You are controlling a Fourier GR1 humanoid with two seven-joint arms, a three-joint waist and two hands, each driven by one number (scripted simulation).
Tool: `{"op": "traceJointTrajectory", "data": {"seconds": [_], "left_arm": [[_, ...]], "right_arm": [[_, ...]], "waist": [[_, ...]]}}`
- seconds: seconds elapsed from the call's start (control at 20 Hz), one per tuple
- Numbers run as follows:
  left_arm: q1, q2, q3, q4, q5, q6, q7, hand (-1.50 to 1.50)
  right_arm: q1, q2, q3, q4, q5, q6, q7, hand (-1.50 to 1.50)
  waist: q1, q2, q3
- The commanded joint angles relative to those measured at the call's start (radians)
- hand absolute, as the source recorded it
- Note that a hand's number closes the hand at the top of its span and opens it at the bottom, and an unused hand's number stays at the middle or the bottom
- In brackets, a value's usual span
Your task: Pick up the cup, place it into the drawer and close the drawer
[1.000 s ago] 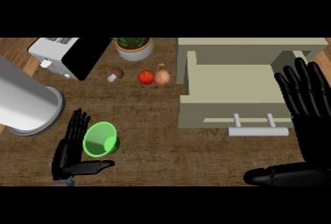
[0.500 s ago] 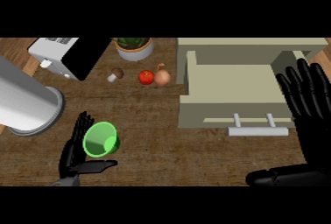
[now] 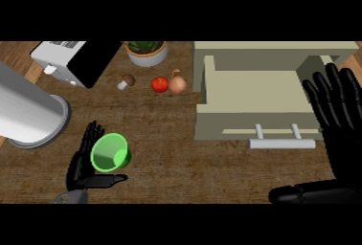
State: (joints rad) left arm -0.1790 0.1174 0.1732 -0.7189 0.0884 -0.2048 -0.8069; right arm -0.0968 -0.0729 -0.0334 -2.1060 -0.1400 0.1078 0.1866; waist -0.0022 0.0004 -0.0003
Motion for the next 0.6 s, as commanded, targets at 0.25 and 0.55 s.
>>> {"op": "traceJointTrajectory", "data": {"seconds": [0.25,0.55], "left_arm": [[-0.054,-0.008,0.009,0.043,0.051,-0.044,0.026,-1.50],[-0.108,-0.032,0.004,0.251,0.026,-0.137,-0.145,-1.50]], "right_arm": [[-0.031,-0.013,-0.012,-0.027,-0.012,-0.005,0.051,-1.50],[0.050,-0.012,-0.012,-0.012,-0.027,0.040,-0.018,-1.50]], "waist": [[0.001,0.000,0.000],[-0.006,0.001,0.000]]}}
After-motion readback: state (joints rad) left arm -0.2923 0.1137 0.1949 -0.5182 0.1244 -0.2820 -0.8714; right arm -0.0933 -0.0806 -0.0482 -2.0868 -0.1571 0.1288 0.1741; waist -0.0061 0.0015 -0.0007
